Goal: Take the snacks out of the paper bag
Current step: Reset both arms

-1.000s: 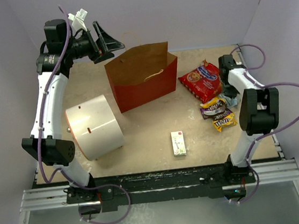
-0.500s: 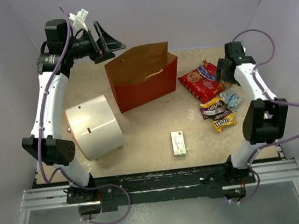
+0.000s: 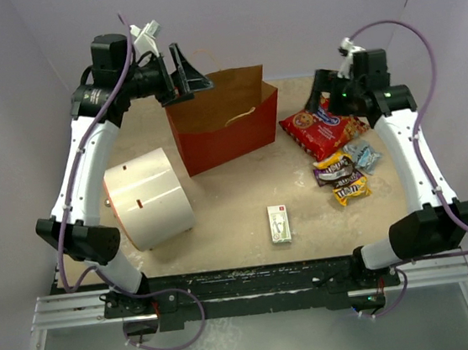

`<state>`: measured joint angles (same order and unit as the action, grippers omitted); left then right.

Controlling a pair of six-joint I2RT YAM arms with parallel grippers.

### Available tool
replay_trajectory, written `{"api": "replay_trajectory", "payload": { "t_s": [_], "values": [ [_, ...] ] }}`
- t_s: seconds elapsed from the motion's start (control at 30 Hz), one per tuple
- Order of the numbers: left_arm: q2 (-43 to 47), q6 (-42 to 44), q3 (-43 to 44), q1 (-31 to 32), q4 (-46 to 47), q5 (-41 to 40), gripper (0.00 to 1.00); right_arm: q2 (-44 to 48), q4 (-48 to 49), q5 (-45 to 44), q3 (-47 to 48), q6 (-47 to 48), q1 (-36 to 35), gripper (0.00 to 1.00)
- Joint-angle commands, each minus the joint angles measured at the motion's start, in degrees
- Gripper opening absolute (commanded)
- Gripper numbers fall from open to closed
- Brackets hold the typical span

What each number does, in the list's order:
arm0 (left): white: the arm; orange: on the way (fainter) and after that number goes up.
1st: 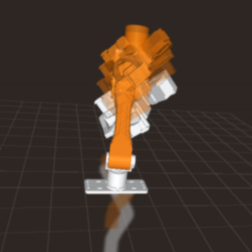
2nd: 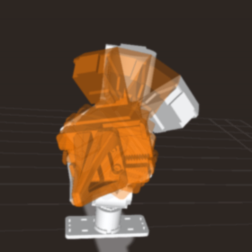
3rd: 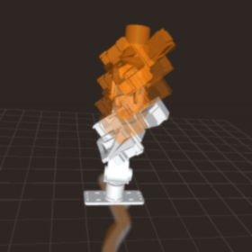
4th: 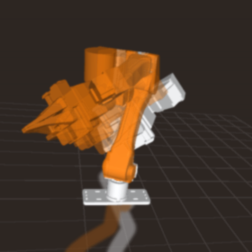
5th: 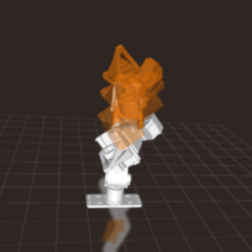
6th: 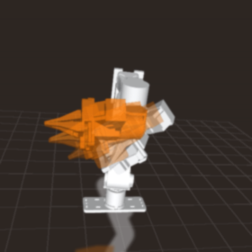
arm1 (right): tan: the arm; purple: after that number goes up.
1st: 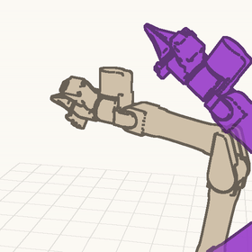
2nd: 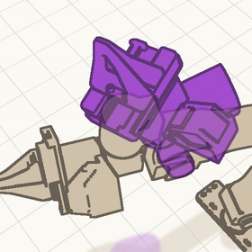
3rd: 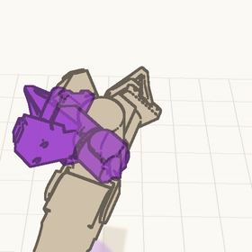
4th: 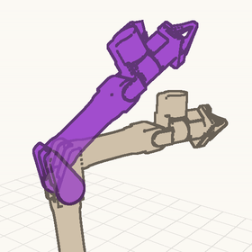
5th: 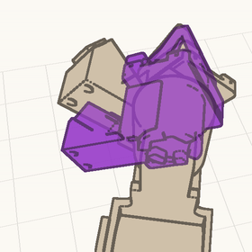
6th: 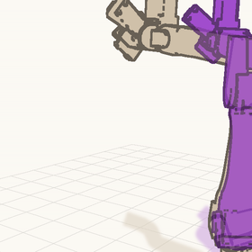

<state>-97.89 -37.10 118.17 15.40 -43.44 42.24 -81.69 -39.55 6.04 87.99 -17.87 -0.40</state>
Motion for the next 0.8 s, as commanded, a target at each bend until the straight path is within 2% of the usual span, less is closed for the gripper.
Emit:
{"api": "replay_trajectory", "payload": {
  "t_s": [0.0, 0.13, 0.23, 0.47, 0.6, 0.77],
  "values": [
    [7.91, 7.58, 0.99, -0.18, -4.99, -9.67, 0.99, -1.14, -2.6, 6.23, 10.15, 0.39, -10.97, 1.0],
    [12.81, 9.6, 0.96, -0.28, -9.85, -19.65, 0.99, 1.01, -7.32, 9.14, 19.85, 0.23, -16.14, 0.99],
    [18.13, 11.13, -1.6, -0.28, -10.88, -24.12, 0.99, 7.21, -8.51, 11.01, 20.9, -1.66, -16.21, 1.0],
    [29.87, 14.13, -3.24, -0.28, -12.88, -33.88, 0.99, 21.18, -16.35, -0.4, 23.28, -0.38, -16.21, 0.99],
    [35.1, 13.68, -3.51, -0.3, -11.78, -37.38, 0.99, 22.85, -23.28, -7.36, 28.46, 0.19, -16.21, 1.0],
    [38.14, 12.45, -2.59, -0.28, -12.5, -39.24, 0.99, 23.15, -27.37, -10.99, 34.19, 1.99, -16.21, 0.99]
  ]
}}
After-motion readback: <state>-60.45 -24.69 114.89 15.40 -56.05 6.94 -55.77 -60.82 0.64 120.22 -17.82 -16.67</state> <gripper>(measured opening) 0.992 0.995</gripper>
